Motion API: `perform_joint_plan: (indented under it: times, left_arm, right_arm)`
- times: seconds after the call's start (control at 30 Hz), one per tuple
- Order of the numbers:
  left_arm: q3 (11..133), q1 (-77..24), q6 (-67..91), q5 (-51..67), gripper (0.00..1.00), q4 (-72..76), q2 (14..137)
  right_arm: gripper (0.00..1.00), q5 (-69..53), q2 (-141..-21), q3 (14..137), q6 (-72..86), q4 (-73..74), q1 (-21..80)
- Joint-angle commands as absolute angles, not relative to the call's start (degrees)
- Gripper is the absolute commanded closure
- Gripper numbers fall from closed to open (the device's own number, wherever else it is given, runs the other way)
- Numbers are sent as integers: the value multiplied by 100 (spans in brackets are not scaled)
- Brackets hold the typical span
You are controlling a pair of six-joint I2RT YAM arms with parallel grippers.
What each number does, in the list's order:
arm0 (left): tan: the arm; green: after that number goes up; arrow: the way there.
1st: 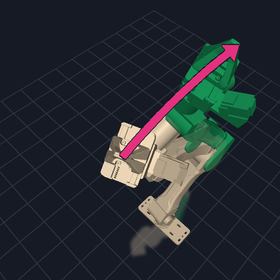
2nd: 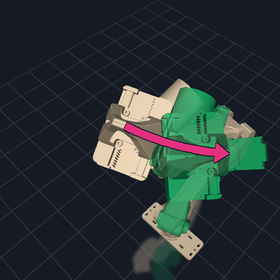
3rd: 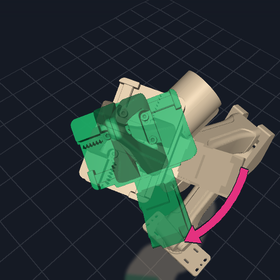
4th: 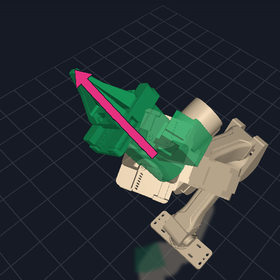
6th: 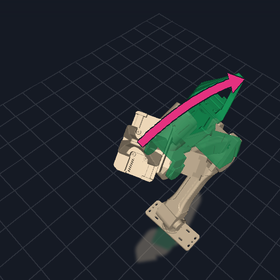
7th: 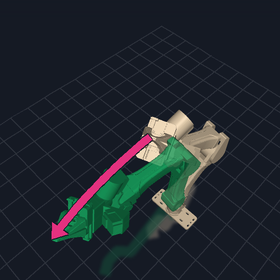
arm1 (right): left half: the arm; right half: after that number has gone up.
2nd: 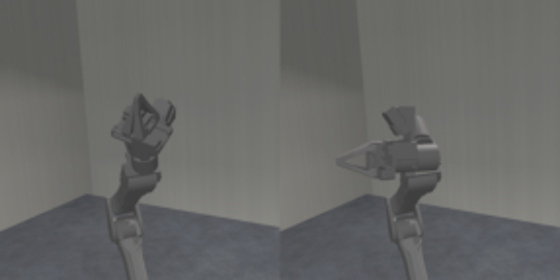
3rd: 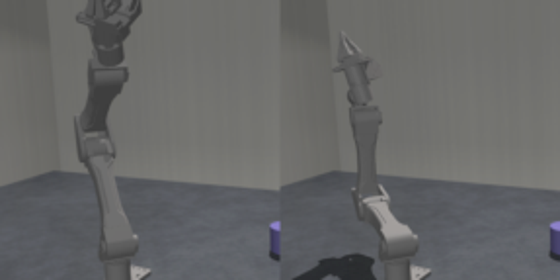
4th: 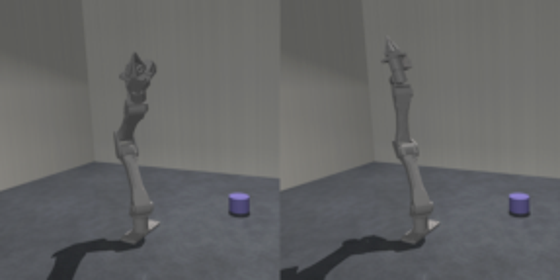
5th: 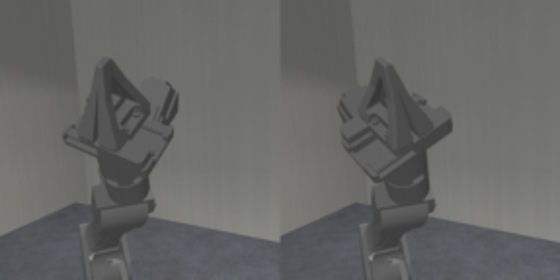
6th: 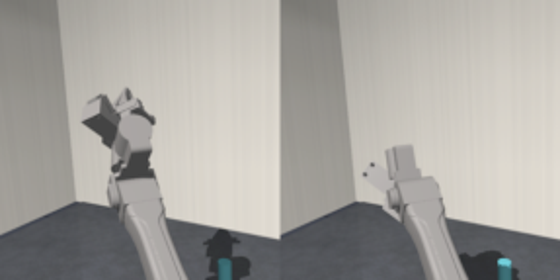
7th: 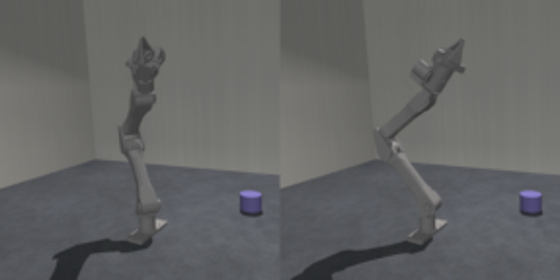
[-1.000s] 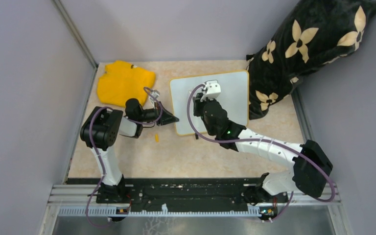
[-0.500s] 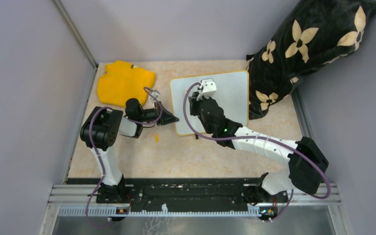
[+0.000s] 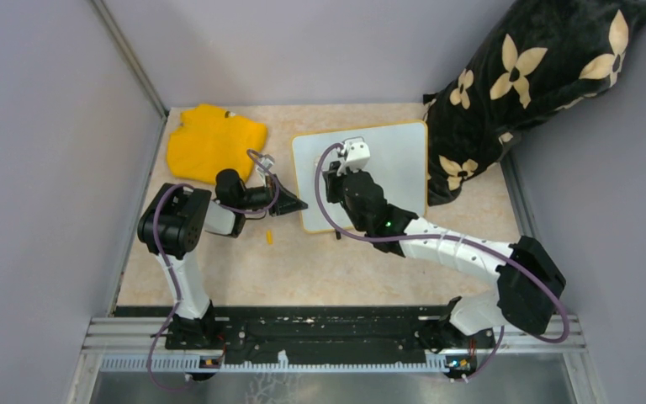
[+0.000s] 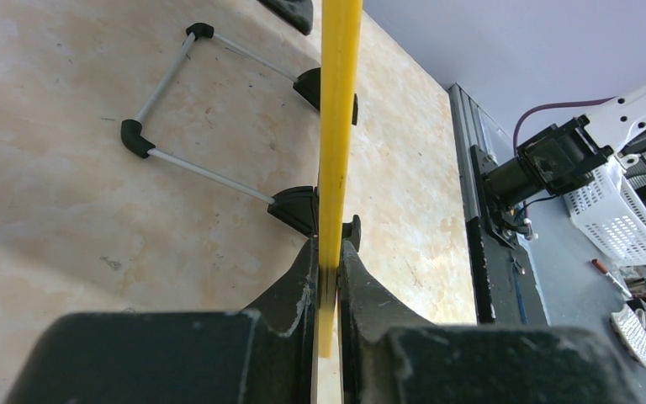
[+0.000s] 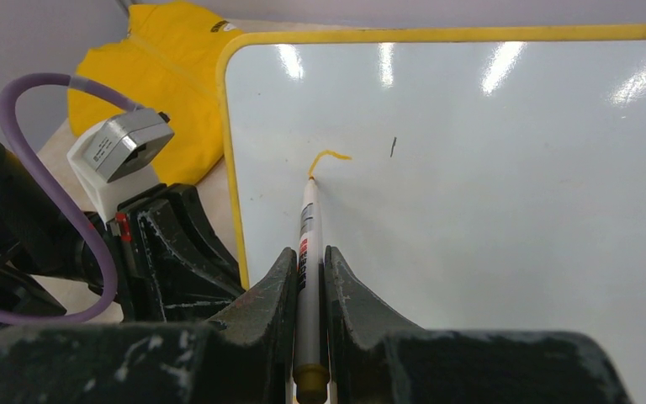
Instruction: Write a sentence on the whiteboard
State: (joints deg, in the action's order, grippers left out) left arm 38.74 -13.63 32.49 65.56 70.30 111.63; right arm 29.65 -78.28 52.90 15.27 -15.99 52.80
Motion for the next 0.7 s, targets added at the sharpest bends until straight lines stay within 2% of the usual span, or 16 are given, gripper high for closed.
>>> perform_joint_plan:
  times: [0.0, 0.33, 0.67]
  left_arm:
    - [3918, -1424, 3203, 6686, 100, 6779, 11092]
    - [3927, -1424, 3166, 6672, 100, 6734, 11088]
    - [3924, -1424, 3163, 6671, 100, 6715, 11087]
  right_arm:
    - [100, 3207, -7570, 5170, 1562, -1471, 5238]
    - [100, 3537, -7385, 5002, 1652, -1310, 5161]
    - [100, 3318, -7246, 4813, 1694, -1283, 5159]
